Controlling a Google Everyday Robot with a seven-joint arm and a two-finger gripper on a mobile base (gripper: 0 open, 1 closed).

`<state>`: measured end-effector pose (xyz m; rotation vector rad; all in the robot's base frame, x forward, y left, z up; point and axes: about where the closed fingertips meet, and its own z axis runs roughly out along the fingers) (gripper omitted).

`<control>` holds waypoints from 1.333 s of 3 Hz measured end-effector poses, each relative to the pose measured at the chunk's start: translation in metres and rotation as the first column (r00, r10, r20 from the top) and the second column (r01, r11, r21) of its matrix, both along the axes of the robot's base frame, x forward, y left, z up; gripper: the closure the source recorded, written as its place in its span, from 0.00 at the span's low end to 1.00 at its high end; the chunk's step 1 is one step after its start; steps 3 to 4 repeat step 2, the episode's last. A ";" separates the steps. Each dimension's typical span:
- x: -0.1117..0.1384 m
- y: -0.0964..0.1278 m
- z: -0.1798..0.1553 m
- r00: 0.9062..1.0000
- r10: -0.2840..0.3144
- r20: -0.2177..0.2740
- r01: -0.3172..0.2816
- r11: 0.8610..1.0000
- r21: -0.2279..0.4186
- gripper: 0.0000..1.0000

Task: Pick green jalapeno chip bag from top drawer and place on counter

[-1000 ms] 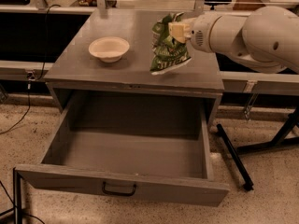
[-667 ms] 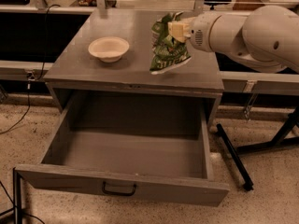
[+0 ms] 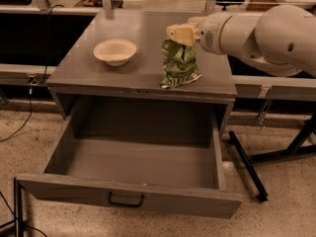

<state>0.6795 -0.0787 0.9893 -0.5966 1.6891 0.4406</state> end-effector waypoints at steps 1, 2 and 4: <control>0.000 0.002 0.001 1.000 0.003 0.001 -0.003 1.000 0.000 0.00; 0.000 0.002 0.001 1.000 0.003 0.001 -0.003 1.000 0.000 0.00; 0.000 0.002 0.001 1.000 0.003 0.001 -0.003 1.000 0.000 0.00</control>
Offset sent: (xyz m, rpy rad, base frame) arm -0.0003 0.0018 0.0006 -0.0003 -0.0008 0.0025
